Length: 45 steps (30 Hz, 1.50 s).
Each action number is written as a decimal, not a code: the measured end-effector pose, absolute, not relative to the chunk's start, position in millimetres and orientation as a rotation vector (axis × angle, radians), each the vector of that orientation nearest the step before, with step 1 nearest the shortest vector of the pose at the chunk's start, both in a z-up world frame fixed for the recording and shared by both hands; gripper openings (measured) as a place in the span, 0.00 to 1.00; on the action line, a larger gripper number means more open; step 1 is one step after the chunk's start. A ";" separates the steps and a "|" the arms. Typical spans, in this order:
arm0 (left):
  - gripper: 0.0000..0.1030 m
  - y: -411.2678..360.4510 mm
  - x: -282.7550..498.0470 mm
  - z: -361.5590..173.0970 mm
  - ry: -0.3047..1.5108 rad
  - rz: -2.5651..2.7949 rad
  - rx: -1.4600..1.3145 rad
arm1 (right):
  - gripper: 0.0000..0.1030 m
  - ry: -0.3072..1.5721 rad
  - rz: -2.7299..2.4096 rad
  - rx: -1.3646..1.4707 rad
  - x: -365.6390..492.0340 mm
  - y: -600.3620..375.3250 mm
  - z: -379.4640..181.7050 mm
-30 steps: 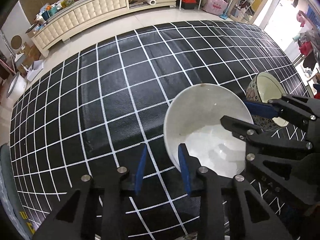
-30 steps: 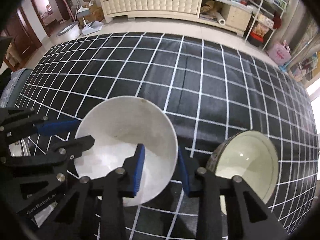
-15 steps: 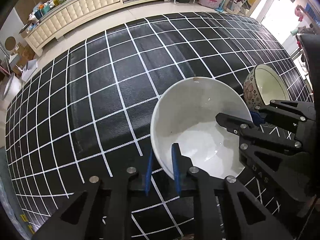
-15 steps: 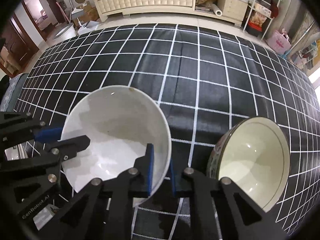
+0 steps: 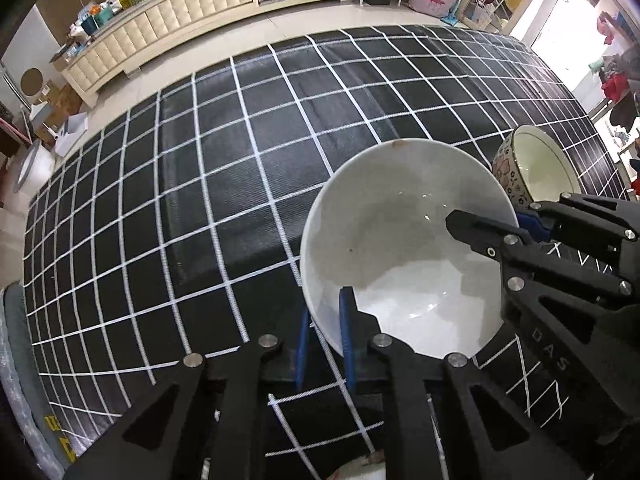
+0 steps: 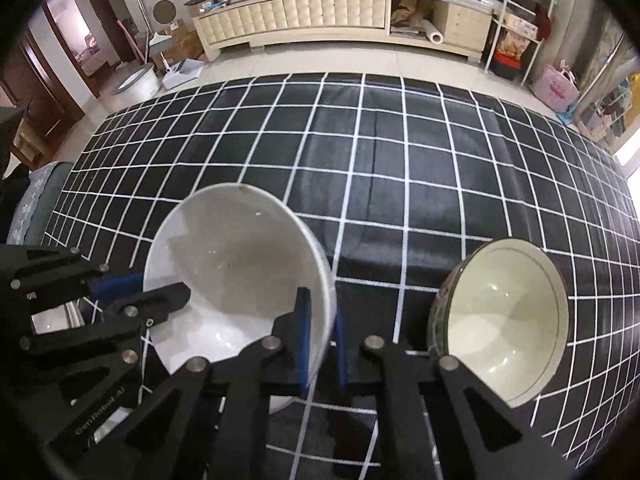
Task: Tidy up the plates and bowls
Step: 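Lift the grey-patterned bowl and carry it toward the plain white bowl, then lower the grey-patterned bowl into the plain white bowl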
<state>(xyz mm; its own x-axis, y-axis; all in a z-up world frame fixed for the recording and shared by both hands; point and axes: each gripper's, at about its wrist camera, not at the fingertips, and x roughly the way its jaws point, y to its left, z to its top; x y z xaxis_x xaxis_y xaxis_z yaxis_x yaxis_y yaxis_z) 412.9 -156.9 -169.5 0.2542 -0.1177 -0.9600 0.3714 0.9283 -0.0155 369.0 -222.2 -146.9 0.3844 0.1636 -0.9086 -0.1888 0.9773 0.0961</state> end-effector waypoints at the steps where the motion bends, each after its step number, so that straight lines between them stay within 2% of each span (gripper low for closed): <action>1: 0.12 -155.9 411.5 -166.2 1.268 -0.334 0.228 | 0.13 1.153 0.226 -0.022 367.5 -221.7 -144.9; 25: 0.12 -116.2 318.0 -94.3 1.181 -0.291 0.204 | 0.13 1.085 0.244 -0.037 296.3 -194.1 -91.5; 45: 0.12 -93.5 245.9 -105.7 1.211 -0.266 0.182 | 0.13 1.163 0.257 -0.002 234.7 -175.5 -115.0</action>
<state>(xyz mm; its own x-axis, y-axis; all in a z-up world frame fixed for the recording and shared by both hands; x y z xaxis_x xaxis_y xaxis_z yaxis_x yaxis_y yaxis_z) 245.9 -93.5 -105.7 0.3265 -0.1046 -0.9394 0.2979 0.9546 -0.0028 234.7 -175.5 -115.0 0.3707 0.1989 -0.9072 -0.2012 0.9708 0.1307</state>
